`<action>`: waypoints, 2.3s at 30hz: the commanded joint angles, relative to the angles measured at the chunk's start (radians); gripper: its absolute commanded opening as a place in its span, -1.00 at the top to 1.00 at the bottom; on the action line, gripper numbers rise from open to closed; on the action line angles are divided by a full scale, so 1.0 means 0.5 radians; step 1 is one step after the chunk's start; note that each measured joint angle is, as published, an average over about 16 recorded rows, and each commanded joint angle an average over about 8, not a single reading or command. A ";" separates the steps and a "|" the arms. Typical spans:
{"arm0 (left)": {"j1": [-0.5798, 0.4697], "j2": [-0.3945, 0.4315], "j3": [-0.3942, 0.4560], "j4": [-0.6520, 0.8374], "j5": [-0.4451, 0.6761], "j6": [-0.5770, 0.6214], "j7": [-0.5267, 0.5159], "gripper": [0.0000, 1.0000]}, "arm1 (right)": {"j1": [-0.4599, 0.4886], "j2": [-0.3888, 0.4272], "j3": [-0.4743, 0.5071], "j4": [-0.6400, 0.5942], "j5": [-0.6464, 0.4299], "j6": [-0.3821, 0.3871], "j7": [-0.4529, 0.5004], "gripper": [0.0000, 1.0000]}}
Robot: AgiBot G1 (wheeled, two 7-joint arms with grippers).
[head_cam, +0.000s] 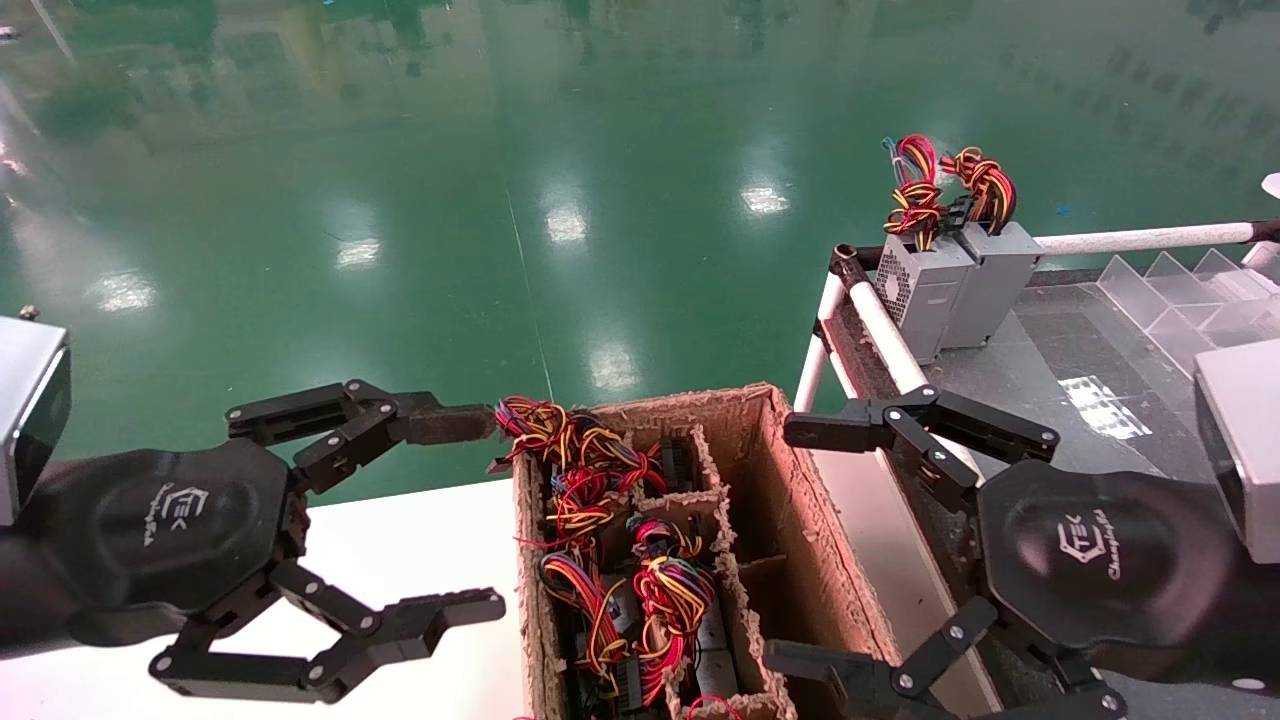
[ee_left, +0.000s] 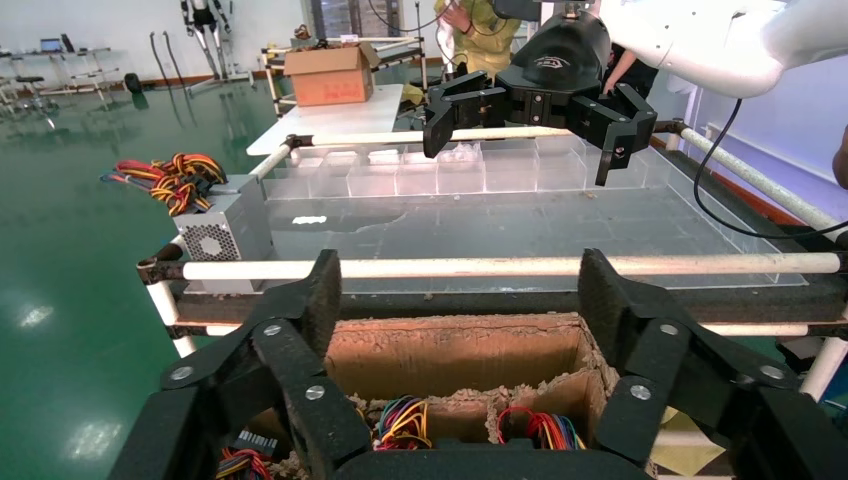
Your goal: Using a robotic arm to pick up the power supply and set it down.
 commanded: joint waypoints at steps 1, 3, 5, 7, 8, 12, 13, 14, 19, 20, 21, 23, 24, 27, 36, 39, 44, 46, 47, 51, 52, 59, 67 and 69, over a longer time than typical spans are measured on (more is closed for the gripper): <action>0.000 0.000 0.000 0.000 0.000 0.000 0.000 1.00 | 0.000 0.000 0.000 0.000 0.000 0.000 0.000 -1.00; 0.000 0.000 0.000 0.000 0.000 0.000 0.000 1.00 | 0.000 0.000 0.000 0.000 0.000 0.000 0.000 -1.00; 0.000 0.000 0.000 0.000 0.000 0.000 0.000 1.00 | 0.000 0.000 0.000 0.000 0.000 0.000 0.000 -1.00; 0.000 0.000 0.000 0.000 0.000 0.000 0.000 1.00 | 0.000 0.000 0.000 0.000 0.000 0.000 0.000 -1.00; 0.000 0.000 0.000 0.000 0.000 0.000 0.000 1.00 | 0.000 0.000 0.000 0.000 0.000 0.000 0.000 -1.00; 0.000 0.000 0.000 0.000 0.000 0.000 0.000 1.00 | 0.000 0.000 0.000 0.000 0.000 0.000 0.000 -1.00; 0.000 0.000 0.000 0.000 0.000 0.000 0.000 1.00 | 0.000 0.000 0.000 0.000 0.000 0.000 0.000 -1.00; 0.000 0.000 0.000 0.000 0.000 0.000 0.000 1.00 | 0.000 0.000 0.000 0.000 0.000 0.000 0.000 -1.00; 0.000 0.000 0.000 0.000 0.000 0.000 0.000 1.00 | 0.000 0.000 0.000 0.000 0.000 0.000 0.000 -1.00; 0.000 0.000 0.000 0.000 0.000 0.000 0.000 1.00 | 0.000 0.000 0.000 0.000 0.000 0.000 0.000 -1.00; 0.000 0.000 0.000 0.000 0.000 0.000 0.000 1.00 | 0.000 0.000 0.000 0.000 0.000 0.000 0.000 -1.00; 0.000 0.000 0.000 0.000 0.000 0.000 0.000 1.00 | 0.000 0.000 0.000 0.000 0.000 0.000 0.000 -1.00; 0.000 0.000 0.000 0.000 0.000 0.000 0.000 1.00 | 0.000 0.000 0.000 0.000 0.000 0.000 0.000 -1.00; 0.000 0.000 0.000 0.000 0.000 0.000 0.000 1.00 | 0.000 0.000 0.000 0.000 0.000 0.000 0.000 -1.00; 0.000 0.000 0.000 0.000 0.000 0.000 0.000 0.28 | 0.000 0.000 0.000 0.000 0.000 0.000 0.000 -1.00; 0.000 0.000 0.000 0.000 0.000 0.000 0.000 -0.47 | 0.000 0.000 0.000 0.000 0.000 0.000 0.000 -1.00; 0.000 0.000 0.000 0.000 0.000 0.000 0.000 -1.00 | 0.000 0.000 0.000 0.000 0.000 0.000 0.000 -1.00; 0.000 0.000 0.000 0.000 0.000 0.000 0.000 -1.00 | 0.000 0.000 0.000 0.000 0.000 0.000 0.000 -1.00; 0.000 0.000 0.000 0.000 0.000 0.000 0.000 -1.00 | 0.000 0.000 0.000 0.000 0.000 0.000 0.000 -1.00; 0.000 0.000 0.000 0.000 0.000 0.000 0.000 -1.00 | 0.000 0.000 0.000 0.001 0.000 0.000 0.000 -1.00; 0.000 0.000 0.000 0.000 0.000 0.000 0.000 -1.00 | 0.000 0.000 0.000 0.001 0.000 0.000 0.000 -1.00; 0.000 0.000 0.000 0.000 0.000 0.000 0.000 -1.00 | -0.002 0.001 -0.006 -0.015 -0.029 0.023 -0.004 -1.00; 0.000 0.000 0.000 0.000 0.000 0.000 0.000 -1.00 | 0.030 -0.038 -0.106 -0.099 -0.255 0.142 0.060 -1.00; 0.000 0.000 0.000 0.000 0.000 0.000 0.000 -1.00 | 0.067 -0.066 -0.167 -0.132 -0.353 0.162 0.121 -1.00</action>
